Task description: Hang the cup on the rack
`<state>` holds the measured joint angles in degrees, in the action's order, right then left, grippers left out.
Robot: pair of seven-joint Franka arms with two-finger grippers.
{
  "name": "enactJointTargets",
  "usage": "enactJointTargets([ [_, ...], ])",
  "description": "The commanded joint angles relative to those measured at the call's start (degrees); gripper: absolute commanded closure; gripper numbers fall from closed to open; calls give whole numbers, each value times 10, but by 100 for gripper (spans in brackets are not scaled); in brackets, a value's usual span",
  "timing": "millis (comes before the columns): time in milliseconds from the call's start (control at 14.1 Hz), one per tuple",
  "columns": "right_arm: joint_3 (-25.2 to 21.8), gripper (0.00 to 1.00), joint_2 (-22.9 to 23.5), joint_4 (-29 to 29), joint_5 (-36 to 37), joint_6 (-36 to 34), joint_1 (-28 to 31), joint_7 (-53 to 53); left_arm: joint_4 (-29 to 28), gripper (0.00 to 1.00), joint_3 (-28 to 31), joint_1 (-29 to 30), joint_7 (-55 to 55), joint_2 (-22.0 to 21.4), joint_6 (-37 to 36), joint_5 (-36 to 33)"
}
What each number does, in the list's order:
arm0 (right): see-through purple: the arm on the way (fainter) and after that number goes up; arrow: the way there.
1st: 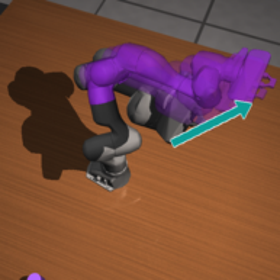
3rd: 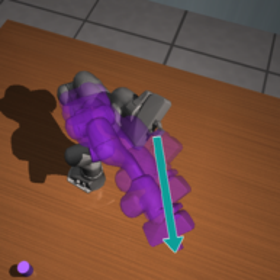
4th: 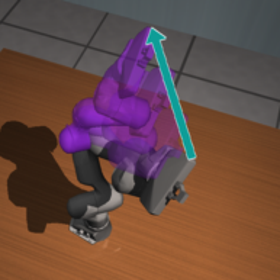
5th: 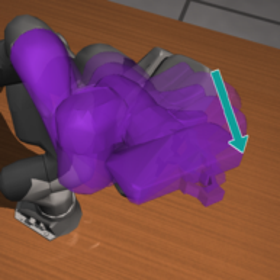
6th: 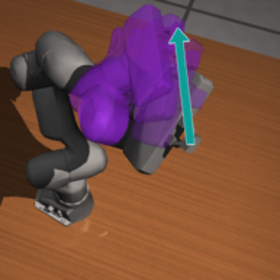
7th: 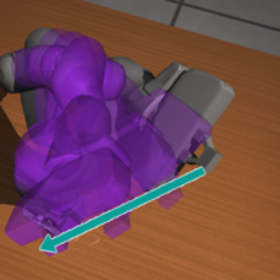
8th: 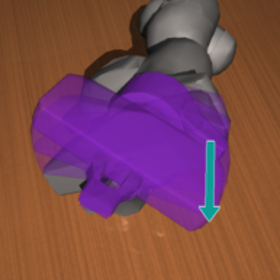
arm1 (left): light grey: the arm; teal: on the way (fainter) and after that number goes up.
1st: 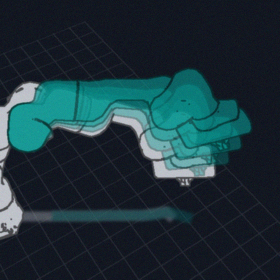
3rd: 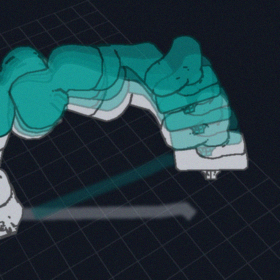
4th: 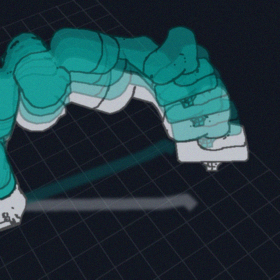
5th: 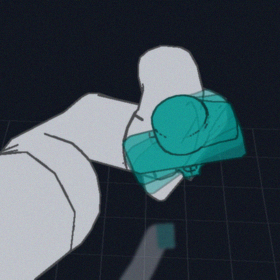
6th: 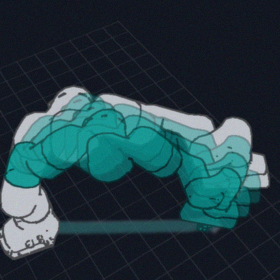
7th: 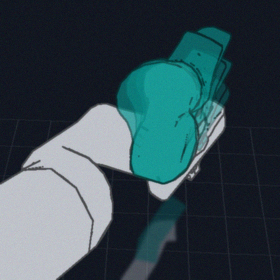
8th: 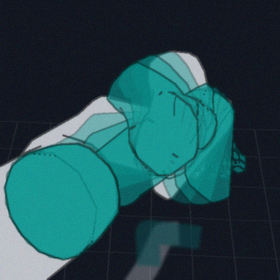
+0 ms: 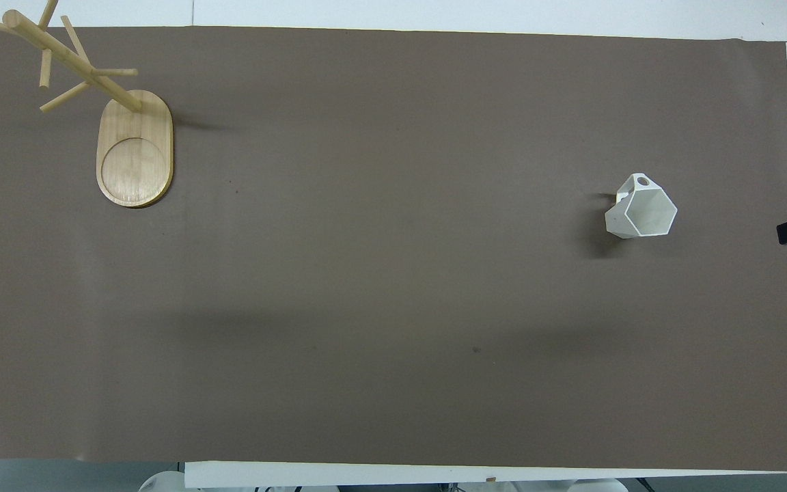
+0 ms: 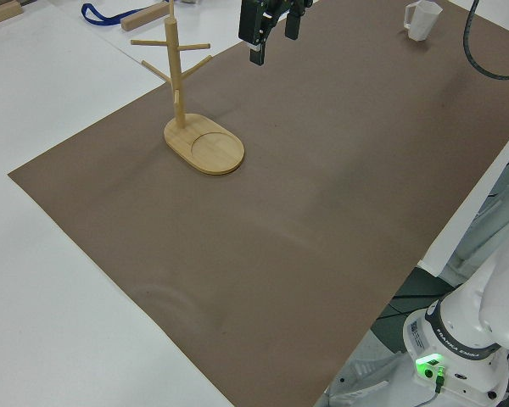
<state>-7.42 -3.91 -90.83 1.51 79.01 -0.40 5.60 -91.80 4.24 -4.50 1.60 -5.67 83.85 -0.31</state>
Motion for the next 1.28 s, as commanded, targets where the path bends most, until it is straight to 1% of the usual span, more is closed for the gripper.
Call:
enactJointTargets([
  [0, 5, 0, -14, -18, 9, 12, 1, -10, -8, 0, -4, 6, 9, -15, -14, 1],
  [284, 4, 0, -14, -15, 3, 13, 7, -11, -8, 0, -4, 4, 5, -17, -14, 1],
  [569, 3, 0, -17, -22, 0, 14, 35, 12, -8, 0, -4, 5, 5, -17, -13, 1],
  [640, 2, 0, -17, -27, -1, 32, 37, 62, -8, 0, -4, 5, 5, -17, -13, 1],
  [711, 3, 0, -17, -36, -2, 75, 47, 130, -8, 0, -4, 5, 5, -17, -13, 1],
  [782, 2, 0, -13, -42, -5, 98, 67, 222, -8, 0, -4, 5, 5, -17, -13, 1],
  [853, 2, 0, -2, -41, -25, 106, 92, 299, -8, 0, -4, 5, 5, -17, -13, 1],
  [924, 2, 0, 20, -37, -49, 125, 125, 392, -8, 0, -4, 5, 5, -17, -13, 1],
  [1066, 3, 0, 66, -25, -66, 150, 164, 577, -8, 0, -4, 5, 5, -17, -13, 1],
  [1209, 4, 0, 137, 0, -125, 156, 219, 770, -8, 0, -4, 5, 5, -17, -13, 1],
])
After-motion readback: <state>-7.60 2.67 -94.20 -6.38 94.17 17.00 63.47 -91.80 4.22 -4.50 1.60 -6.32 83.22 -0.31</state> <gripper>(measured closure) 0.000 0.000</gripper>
